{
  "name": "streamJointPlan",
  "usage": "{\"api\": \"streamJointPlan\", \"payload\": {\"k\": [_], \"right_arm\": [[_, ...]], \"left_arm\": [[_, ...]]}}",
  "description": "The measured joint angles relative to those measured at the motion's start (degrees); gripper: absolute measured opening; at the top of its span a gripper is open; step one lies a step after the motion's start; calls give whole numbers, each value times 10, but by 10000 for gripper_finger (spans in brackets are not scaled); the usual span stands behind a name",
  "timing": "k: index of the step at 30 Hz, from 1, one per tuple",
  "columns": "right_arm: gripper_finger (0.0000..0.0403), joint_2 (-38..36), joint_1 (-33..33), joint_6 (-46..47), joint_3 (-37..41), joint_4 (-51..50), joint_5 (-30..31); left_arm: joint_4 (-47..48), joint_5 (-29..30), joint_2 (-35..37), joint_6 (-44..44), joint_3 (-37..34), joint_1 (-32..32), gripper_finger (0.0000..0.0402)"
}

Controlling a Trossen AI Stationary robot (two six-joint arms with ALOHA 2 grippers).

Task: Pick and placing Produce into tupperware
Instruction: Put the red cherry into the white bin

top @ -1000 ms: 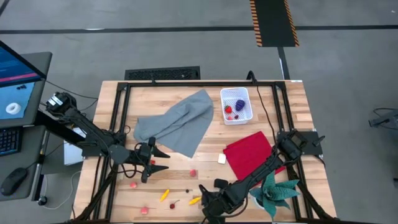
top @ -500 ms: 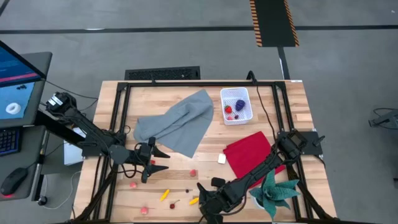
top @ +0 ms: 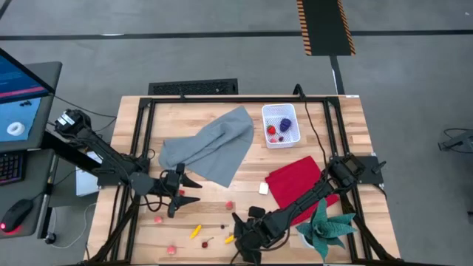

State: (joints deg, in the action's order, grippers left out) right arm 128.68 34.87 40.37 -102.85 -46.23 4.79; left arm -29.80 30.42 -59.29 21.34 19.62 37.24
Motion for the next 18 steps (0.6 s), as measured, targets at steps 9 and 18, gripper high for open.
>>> {"api": "streamJointPlan", "payload": {"k": [9, 18], "right_arm": [[233, 0, 3, 1, 0, -6, -1], [216, 0, 23, -1, 0, 6, -1]], "left_arm": [[0, 0, 0, -1, 0, 14, 215], [0, 0, 0, -5, 0, 14, 215]]}}
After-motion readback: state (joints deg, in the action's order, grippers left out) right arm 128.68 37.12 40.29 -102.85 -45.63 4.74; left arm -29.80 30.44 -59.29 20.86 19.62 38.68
